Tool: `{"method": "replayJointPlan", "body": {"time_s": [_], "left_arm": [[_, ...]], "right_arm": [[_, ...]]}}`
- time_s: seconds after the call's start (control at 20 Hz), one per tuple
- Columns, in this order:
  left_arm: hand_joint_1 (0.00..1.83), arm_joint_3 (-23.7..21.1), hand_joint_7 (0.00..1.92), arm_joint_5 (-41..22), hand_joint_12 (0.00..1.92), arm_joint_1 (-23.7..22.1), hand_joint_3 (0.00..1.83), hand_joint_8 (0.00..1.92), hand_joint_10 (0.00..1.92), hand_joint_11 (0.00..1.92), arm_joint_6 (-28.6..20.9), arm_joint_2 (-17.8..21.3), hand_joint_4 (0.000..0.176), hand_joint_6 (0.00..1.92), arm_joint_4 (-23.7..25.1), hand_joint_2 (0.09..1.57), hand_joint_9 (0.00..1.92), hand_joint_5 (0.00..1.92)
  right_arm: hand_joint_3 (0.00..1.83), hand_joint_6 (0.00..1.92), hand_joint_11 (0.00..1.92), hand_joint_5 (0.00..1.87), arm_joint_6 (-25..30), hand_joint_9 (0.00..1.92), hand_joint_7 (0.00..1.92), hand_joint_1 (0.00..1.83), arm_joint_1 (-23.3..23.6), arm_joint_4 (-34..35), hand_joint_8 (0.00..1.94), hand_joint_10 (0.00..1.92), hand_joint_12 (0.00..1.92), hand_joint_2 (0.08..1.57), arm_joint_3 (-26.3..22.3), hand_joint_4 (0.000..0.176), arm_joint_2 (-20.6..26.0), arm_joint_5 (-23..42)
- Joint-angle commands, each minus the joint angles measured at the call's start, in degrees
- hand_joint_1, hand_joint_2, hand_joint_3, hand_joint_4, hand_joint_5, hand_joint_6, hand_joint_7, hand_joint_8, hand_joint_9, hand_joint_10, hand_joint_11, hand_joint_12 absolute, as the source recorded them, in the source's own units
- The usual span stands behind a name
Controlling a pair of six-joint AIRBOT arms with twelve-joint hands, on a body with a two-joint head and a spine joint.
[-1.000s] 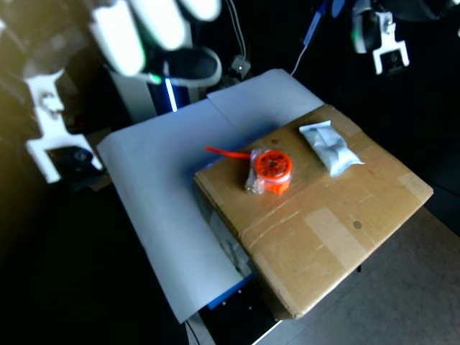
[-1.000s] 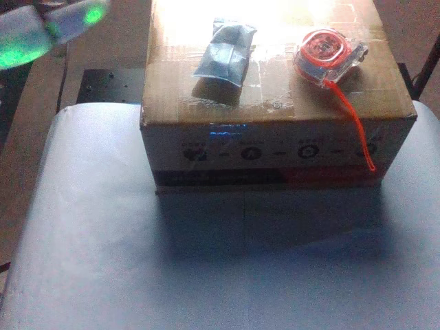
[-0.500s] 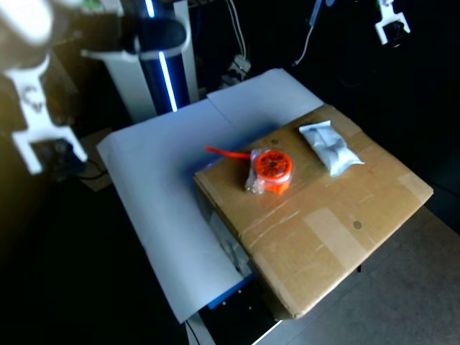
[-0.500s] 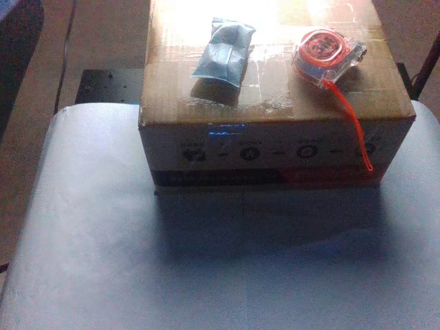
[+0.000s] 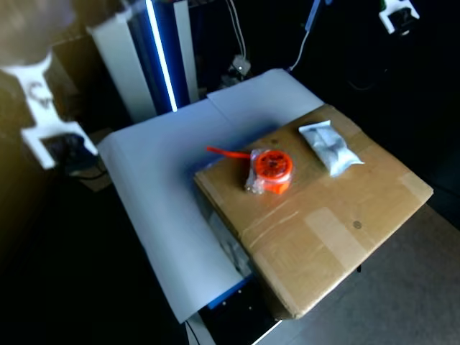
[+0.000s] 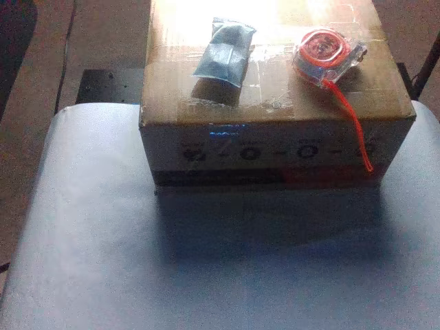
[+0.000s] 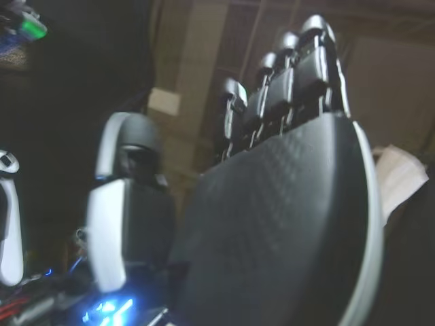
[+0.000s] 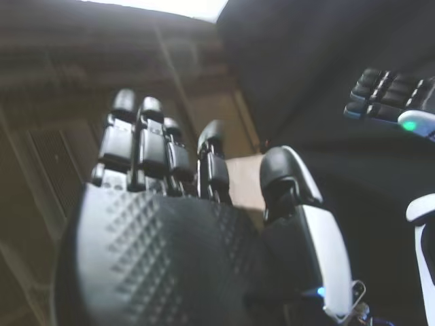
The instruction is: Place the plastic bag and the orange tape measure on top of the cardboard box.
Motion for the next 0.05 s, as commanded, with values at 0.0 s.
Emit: {"method": "replayJointPlan", "body": {"time_s": [0.0], "left_arm": [[0.74, -0.53, 0.32, 5.40, 1.48, -0.69, 0.02, 0.97, 0.94, 0.18, -2.44, 0.55, 0.083, 1.69, 1.35, 1.39, 0.40, 0.39]], "right_arm": [[0.19, 0.21, 0.00, 0.18, 1.10, 0.01, 0.22, 0.30, 0.73, -1.79, 0.00, 0.78, 1.54, 1.57, -0.62, 0.110, 1.01, -5.77]]}}
